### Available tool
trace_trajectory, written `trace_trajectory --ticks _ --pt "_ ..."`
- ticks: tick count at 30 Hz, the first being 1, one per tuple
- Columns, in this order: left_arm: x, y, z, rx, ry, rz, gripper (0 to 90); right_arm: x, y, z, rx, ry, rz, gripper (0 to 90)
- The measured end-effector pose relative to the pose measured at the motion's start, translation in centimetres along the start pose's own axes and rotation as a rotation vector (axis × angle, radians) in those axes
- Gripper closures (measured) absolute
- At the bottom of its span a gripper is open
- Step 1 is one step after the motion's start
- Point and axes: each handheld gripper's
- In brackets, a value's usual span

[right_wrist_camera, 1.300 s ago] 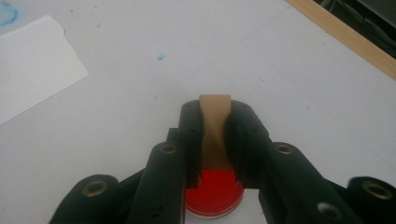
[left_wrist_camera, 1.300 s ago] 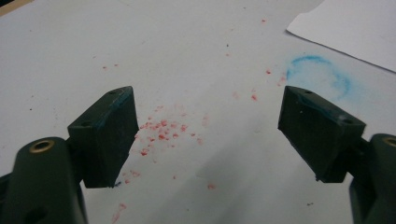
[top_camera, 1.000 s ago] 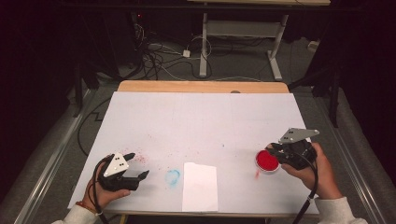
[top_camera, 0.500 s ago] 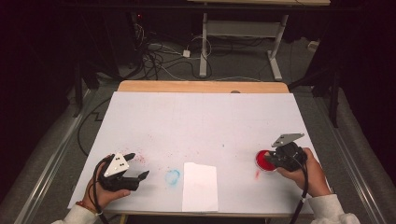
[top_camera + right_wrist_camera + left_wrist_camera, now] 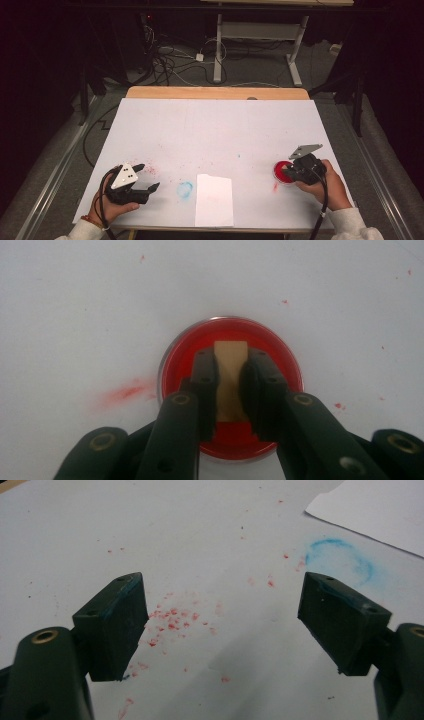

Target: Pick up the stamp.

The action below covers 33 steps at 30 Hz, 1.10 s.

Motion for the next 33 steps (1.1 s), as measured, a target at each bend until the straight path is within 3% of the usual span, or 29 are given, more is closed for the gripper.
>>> trace_trajectory --ticks 15,33 --pt "0.0 0.03 0.03 0.009 -0.007 0.0 19.2 0.13 -0.09 0.09 0.042 0.005 0.008 76.6" --pt "0.03 0.07 0.1 0.014 -0.009 -0.002 19.2 0.19 -0.11 0.0 0.034 -0.001 0.002 76.6"
Point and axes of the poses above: each handheld gripper's, and its own axes: x roughly forward along the jaws, y roughly out of its top, z roughly to its right, and after that the axes turned 15 degrees about y, right-handed
